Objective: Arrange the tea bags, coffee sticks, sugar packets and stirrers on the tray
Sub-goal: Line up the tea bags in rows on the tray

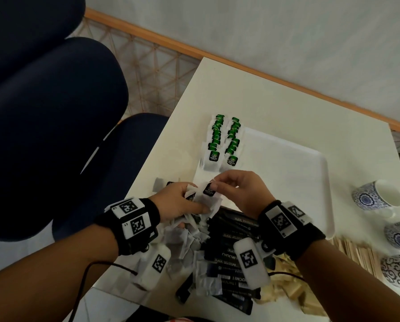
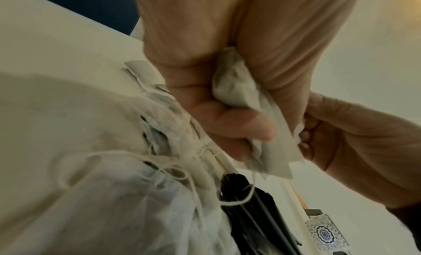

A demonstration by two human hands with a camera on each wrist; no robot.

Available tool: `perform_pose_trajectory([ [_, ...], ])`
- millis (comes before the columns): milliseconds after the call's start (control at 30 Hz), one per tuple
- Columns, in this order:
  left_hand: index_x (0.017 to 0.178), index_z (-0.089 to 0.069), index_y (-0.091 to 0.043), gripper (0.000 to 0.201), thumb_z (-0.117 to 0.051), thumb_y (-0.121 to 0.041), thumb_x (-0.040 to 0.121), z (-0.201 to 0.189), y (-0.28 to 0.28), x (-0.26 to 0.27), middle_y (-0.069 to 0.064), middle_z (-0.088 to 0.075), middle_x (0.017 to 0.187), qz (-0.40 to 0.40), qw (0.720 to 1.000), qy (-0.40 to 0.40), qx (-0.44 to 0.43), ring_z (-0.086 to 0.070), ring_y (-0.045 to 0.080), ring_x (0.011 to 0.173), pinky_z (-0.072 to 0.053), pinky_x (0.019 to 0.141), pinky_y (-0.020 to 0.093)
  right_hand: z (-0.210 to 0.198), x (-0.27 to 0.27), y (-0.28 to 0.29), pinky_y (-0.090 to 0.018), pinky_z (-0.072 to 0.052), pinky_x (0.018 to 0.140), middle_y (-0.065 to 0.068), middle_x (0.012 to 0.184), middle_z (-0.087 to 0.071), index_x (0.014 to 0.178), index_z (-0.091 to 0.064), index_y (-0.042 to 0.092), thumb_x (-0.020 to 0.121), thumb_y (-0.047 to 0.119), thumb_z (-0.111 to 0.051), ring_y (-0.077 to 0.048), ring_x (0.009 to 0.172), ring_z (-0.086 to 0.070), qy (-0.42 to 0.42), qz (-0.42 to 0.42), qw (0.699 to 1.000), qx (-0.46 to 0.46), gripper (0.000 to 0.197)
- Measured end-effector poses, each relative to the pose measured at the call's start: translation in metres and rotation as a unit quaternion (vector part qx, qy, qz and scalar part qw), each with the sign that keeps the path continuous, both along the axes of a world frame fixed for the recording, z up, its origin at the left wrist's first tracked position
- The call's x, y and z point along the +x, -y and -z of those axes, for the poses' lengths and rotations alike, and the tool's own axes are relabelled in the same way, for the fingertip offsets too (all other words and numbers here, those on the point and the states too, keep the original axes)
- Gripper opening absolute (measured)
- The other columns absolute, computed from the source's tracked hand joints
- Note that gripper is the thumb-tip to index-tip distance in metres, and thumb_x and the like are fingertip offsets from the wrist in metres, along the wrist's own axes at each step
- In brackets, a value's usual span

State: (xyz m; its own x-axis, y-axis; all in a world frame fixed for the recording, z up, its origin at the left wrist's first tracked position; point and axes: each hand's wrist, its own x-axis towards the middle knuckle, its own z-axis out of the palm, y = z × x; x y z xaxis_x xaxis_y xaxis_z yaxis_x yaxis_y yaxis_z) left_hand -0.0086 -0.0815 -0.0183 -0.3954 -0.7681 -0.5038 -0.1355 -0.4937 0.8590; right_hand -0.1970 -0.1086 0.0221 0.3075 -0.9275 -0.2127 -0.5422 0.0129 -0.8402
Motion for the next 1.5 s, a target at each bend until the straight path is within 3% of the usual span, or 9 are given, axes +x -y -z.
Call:
perform_pose_trajectory([
  [133,0.094,-0.066,-0.012,0.015,-0.073,-0.008,0.081,0.001,0.001,-0.001,0.011,-0.070,0.075,-0.032,0.999,-0.020,0.010,-0.065,0.030,0.063,-0.055,0.052,0.033,-0.006,-0.003,0.009,-0.020,-0.047,0.055,0.008,0.062,-0.066,0.076,-0.067,0.026,0.085,0.017,-0.069,-0.006,0.057,-0.060,0.069,0.038,0.997,0.017,0.013],
  [300,0.088,-0.068,-0.017,0.011,-0.075,-0.014,0.081,0.006,0.006,0.004,0.009,-0.072,0.084,-0.067,0.997,0.017,-0.027,-0.065,0.027,0.077,-0.054,0.077,0.045,-0.013,-0.016,0.026,-0.021,-0.049,0.054,0.012,0.063,-0.068,0.079,-0.069,0.028,0.088,0.015,-0.066,-0.008,0.060,-0.061,0.066,0.076,0.995,-0.019,0.015],
  [500,0.094,-0.064,-0.011,0.011,-0.070,-0.012,0.085,0.000,0.012,0.008,0.007,-0.068,0.076,-0.088,0.996,0.028,0.001,-0.058,0.019,0.056,-0.049,0.042,0.026,-0.010,-0.025,0.044,-0.023,-0.052,0.056,0.010,0.066,-0.068,0.082,-0.069,0.028,0.088,0.014,-0.065,-0.007,0.060,-0.062,0.042,0.078,0.996,-0.019,0.016],
  [667,0.092,-0.063,-0.012,0.006,-0.067,-0.011,0.087,0.001,0.011,0.017,0.003,-0.068,0.069,-0.094,0.994,0.047,0.004,-0.059,0.019,0.051,-0.047,0.039,0.024,0.000,-0.032,0.061,-0.023,-0.052,0.060,0.006,0.067,-0.069,0.089,-0.069,0.031,0.088,0.008,-0.061,-0.008,0.062,-0.063,0.029,0.107,0.994,-0.024,0.024],
  [833,0.092,-0.062,-0.009,0.006,-0.064,-0.005,0.089,0.000,0.013,0.022,0.007,-0.064,0.073,-0.127,0.990,0.051,-0.026,-0.058,0.011,0.045,-0.043,0.038,0.020,0.015,-0.034,0.065,-0.010,-0.044,0.066,0.007,0.082,-0.069,0.094,-0.068,0.039,0.088,0.014,-0.064,-0.004,0.073,-0.062,-0.080,0.006,0.995,-0.054,0.026],
  [1067,0.101,-0.066,-0.013,0.019,-0.063,-0.001,0.087,-0.006,0.020,0.021,0.008,-0.069,0.086,-0.138,0.989,0.037,-0.038,-0.065,0.019,0.067,-0.050,0.048,0.024,0.031,-0.032,0.073,-0.019,-0.046,0.072,0.007,0.082,-0.069,0.092,-0.068,0.035,0.087,0.010,-0.061,-0.011,0.081,-0.064,-0.116,-0.003,0.993,-0.012,0.027],
  [1233,0.109,-0.064,-0.013,0.026,-0.061,0.002,0.088,-0.013,0.019,0.016,0.007,-0.068,0.086,-0.124,0.991,0.029,-0.046,-0.062,0.006,0.054,-0.043,0.042,0.013,0.033,-0.035,0.080,-0.029,-0.052,0.071,0.008,0.083,-0.068,0.097,-0.067,0.032,0.088,0.010,-0.056,-0.016,0.078,-0.064,-0.144,0.050,0.987,-0.054,0.026],
  [1400,0.102,-0.064,-0.026,0.030,-0.061,0.001,0.088,-0.014,0.016,0.014,-0.002,-0.069,0.080,-0.130,0.991,0.020,-0.036,-0.063,0.006,0.056,-0.044,0.042,0.015,0.029,-0.032,0.072,-0.021,-0.042,0.075,0.006,0.098,-0.060,0.097,-0.068,0.030,0.086,0.017,-0.065,-0.009,0.082,-0.057,-0.151,0.059,0.977,-0.140,0.017],
  [1500,0.109,-0.064,-0.019,0.030,-0.060,0.002,0.089,-0.014,0.015,0.014,0.001,-0.068,0.080,-0.128,0.991,0.016,-0.037,-0.061,0.006,0.053,-0.043,0.041,0.015,0.022,-0.023,0.058,-0.020,-0.044,0.081,0.011,0.096,-0.064,0.096,-0.072,0.028,0.089,0.021,-0.061,-0.006,0.084,-0.059,-0.158,0.000,0.982,-0.102,0.014],
])
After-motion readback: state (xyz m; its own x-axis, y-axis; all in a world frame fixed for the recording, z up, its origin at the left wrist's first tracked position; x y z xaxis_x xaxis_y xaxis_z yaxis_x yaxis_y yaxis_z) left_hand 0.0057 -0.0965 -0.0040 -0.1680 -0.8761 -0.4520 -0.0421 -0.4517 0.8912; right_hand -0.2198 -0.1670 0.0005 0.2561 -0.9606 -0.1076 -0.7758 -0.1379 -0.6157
